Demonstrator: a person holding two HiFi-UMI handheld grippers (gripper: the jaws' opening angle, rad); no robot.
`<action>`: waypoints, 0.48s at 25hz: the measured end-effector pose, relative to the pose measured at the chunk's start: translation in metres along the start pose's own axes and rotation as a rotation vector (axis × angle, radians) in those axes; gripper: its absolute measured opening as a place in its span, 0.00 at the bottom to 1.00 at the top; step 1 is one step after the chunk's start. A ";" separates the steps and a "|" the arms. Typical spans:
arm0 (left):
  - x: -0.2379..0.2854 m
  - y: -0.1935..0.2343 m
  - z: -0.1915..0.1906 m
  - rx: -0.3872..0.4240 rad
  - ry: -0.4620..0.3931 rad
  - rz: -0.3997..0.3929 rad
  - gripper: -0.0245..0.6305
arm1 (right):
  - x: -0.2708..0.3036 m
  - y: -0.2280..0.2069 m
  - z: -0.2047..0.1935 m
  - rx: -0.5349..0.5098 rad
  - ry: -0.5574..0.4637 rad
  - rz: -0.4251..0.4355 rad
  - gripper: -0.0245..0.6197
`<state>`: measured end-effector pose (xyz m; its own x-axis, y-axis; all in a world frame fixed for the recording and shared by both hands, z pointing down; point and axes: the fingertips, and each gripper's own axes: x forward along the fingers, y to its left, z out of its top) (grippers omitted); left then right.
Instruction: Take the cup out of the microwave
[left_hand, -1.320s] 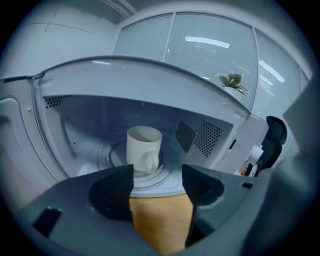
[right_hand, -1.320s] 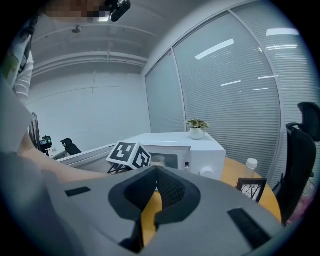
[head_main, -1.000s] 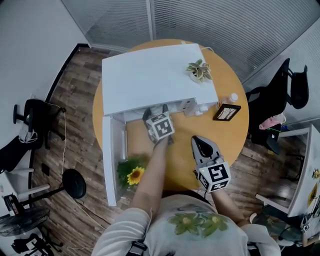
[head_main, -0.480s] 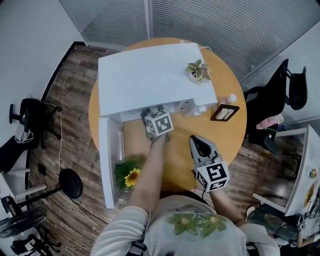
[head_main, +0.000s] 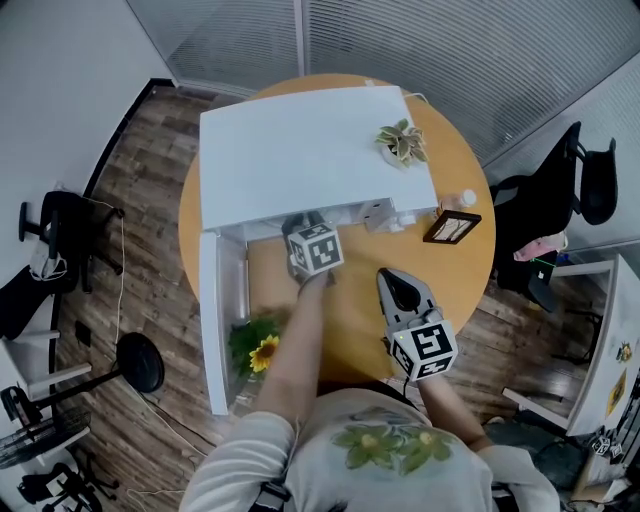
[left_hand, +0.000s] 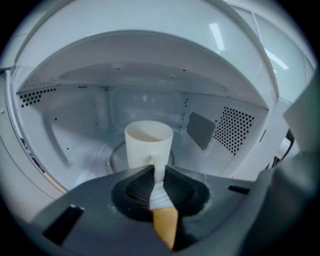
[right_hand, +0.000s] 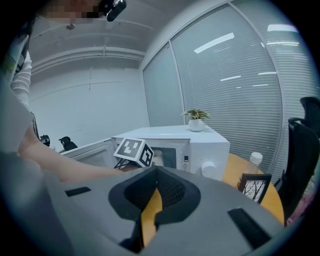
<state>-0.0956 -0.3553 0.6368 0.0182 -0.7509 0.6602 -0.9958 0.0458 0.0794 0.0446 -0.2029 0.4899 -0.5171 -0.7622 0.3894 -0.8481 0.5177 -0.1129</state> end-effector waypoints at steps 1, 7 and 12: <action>-0.001 0.001 0.000 -0.002 0.000 -0.001 0.12 | 0.001 0.001 0.000 -0.001 -0.001 0.003 0.06; -0.009 0.005 -0.005 0.034 -0.012 -0.010 0.12 | 0.004 0.003 0.003 -0.004 -0.003 0.021 0.06; -0.018 0.004 -0.011 0.056 -0.021 -0.024 0.11 | 0.004 0.005 0.005 -0.005 -0.004 0.030 0.06</action>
<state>-0.0989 -0.3348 0.6336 0.0411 -0.7647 0.6430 -0.9986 -0.0094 0.0526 0.0378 -0.2051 0.4866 -0.5426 -0.7482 0.3819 -0.8318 0.5420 -0.1199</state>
